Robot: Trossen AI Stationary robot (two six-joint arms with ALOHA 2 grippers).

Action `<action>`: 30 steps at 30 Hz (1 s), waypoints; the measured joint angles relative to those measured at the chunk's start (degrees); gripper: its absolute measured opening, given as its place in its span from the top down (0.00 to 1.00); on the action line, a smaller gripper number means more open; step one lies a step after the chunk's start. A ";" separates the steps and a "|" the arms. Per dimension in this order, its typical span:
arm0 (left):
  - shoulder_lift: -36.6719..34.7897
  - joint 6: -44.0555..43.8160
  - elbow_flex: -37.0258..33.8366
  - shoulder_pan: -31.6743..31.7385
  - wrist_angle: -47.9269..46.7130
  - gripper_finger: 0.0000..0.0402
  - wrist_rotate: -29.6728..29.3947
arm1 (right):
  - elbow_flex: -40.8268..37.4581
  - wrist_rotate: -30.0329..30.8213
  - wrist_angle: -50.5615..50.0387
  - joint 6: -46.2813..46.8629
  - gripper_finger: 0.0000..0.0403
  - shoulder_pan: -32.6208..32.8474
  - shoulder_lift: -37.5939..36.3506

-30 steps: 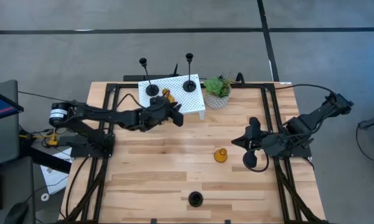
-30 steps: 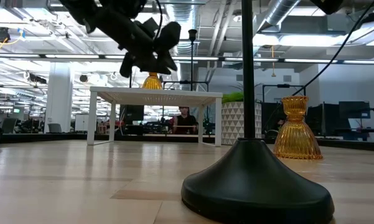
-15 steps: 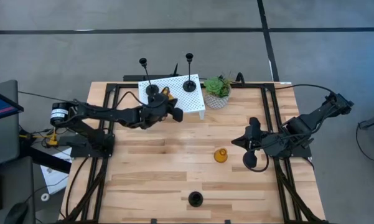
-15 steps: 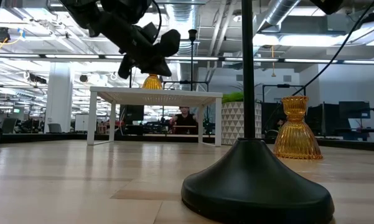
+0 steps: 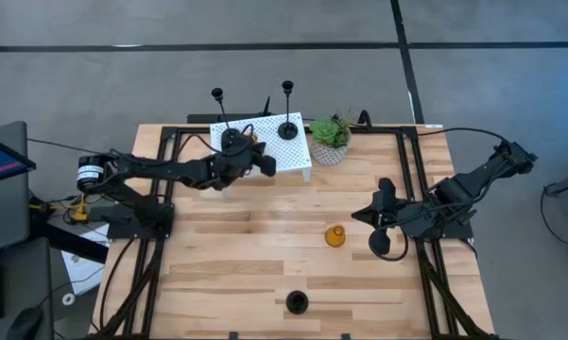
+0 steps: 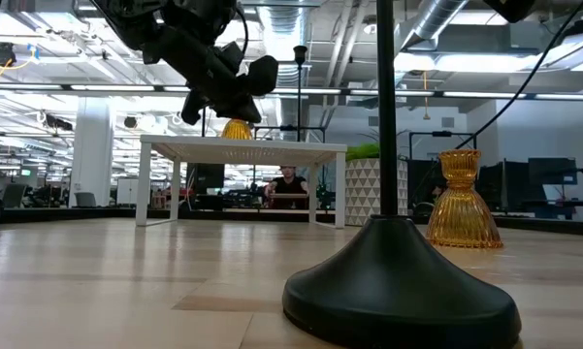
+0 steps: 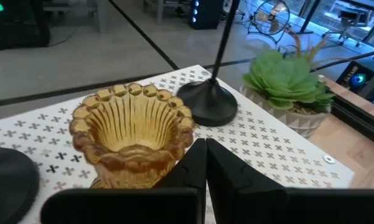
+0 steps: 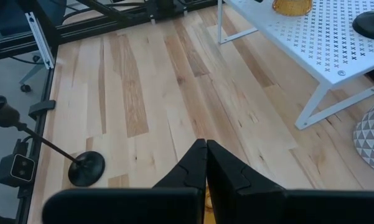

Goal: Pick & Place candle stick holders
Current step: Put the left yellow glass candle holder on the shelf, then put the yellow glass candle holder on the shelf

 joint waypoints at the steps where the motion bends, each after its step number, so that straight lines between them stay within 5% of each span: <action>1: 0.00 0.27 0.00 0.24 0.00 0.99 0.01 | 0.00 0.00 0.00 0.00 1.00 0.00 0.01; 9: 0.00 -0.02 0.00 0.92 0.00 0.99 0.31 | 0.00 -0.01 0.00 0.00 1.00 0.01 0.01; 16: -0.62 -0.67 0.02 -3.96 3.14 0.99 7.13 | 0.00 -0.01 -0.05 0.00 1.00 -0.01 0.02; 30: -11.37 20.59 0.07 -22.18 5.75 0.99 13.13 | 0.00 -0.69 -2.42 3.07 1.00 2.72 0.02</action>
